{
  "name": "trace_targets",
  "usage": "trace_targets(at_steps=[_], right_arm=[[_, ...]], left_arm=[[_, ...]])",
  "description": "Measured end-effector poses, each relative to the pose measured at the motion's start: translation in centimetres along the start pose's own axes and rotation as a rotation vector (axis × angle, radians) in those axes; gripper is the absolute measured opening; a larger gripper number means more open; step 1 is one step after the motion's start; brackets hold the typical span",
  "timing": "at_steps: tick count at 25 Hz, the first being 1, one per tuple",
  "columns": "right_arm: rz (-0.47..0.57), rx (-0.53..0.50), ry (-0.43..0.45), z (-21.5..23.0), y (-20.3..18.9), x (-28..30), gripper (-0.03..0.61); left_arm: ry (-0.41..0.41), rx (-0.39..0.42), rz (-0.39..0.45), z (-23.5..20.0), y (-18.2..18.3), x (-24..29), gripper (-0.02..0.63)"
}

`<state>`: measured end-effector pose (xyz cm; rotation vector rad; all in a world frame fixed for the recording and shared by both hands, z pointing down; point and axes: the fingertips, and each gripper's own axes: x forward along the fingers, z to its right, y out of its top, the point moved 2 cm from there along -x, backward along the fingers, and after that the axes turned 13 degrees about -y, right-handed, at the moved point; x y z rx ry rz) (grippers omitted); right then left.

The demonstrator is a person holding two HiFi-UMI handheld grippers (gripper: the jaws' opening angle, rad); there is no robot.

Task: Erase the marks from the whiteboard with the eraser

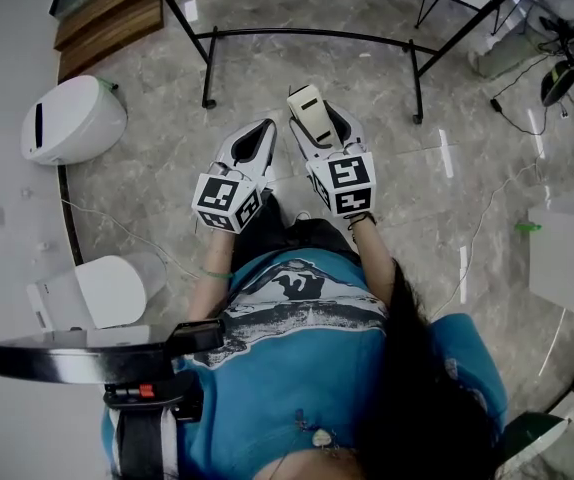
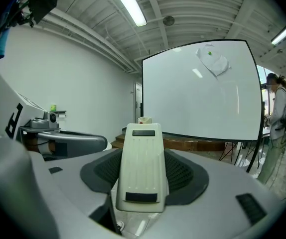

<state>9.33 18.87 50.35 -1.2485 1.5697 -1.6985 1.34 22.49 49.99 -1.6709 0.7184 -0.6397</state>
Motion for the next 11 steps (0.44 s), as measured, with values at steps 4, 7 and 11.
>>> trace_targets(at_steps=[4,7,11], right_arm=[[0.005,-0.005,0.007,-0.2,-0.1,-0.9,0.262],[0.006,-0.004,0.010,-0.3,-0.2,-1.4,0.262],[0.006,0.003,0.014,-0.4,-0.3,-1.7,0.262]], left_arm=[[0.007,0.004,0.005,0.8,-0.1,-0.4,0.003],[0.007,0.008,0.004,1.4,-0.2,-0.7,0.003],[0.011,0.011,0.001,1.6,-0.3,-1.0,0.003]])
